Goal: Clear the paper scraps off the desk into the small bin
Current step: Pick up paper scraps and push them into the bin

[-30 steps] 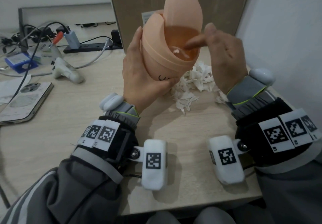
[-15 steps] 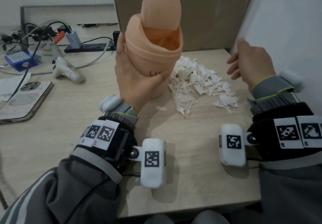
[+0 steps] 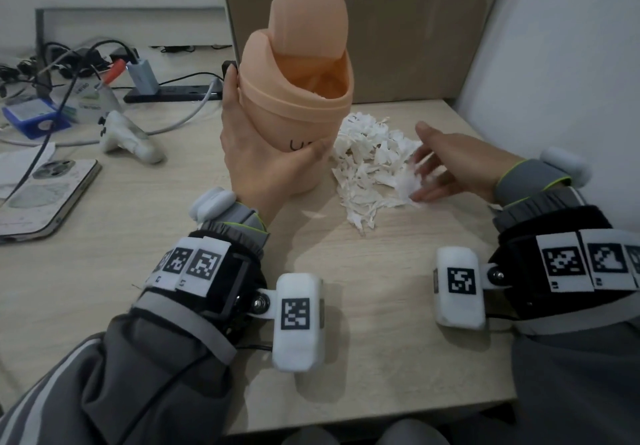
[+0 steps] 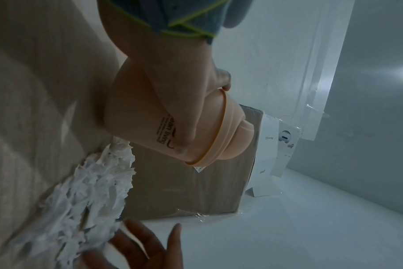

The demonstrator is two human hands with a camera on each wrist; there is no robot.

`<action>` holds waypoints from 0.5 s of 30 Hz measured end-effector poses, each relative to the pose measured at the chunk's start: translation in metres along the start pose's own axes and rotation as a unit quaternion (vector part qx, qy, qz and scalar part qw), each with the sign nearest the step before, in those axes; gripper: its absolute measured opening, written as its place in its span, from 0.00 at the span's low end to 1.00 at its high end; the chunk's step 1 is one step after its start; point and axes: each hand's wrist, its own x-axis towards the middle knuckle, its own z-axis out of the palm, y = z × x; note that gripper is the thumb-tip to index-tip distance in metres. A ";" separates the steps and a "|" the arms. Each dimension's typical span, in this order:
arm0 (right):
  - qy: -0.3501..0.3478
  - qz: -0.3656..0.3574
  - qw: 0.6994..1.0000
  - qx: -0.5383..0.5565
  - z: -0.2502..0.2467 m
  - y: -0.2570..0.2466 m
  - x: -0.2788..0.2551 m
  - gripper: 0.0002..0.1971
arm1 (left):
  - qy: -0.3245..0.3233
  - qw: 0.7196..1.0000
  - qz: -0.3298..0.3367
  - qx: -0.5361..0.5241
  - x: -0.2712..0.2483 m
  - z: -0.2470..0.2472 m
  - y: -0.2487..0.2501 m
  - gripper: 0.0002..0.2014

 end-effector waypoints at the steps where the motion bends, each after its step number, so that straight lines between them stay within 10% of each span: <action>1: 0.012 -0.021 1.000 0.016 0.000 -0.001 0.000 0.30 | -0.001 1.000 0.000 0.000 0.000 0.000 -0.001 0.69; 8: 0.220 -0.004 0.975 -0.029 -0.020 0.006 0.013 0.29 | 0.011 1.000 0.001 0.004 0.002 -0.002 -0.005 0.67; 15: 0.111 0.051 0.989 -0.084 -0.013 0.014 0.022 0.30 | 0.014 1.000 -0.007 0.007 0.002 -0.004 -0.005 0.68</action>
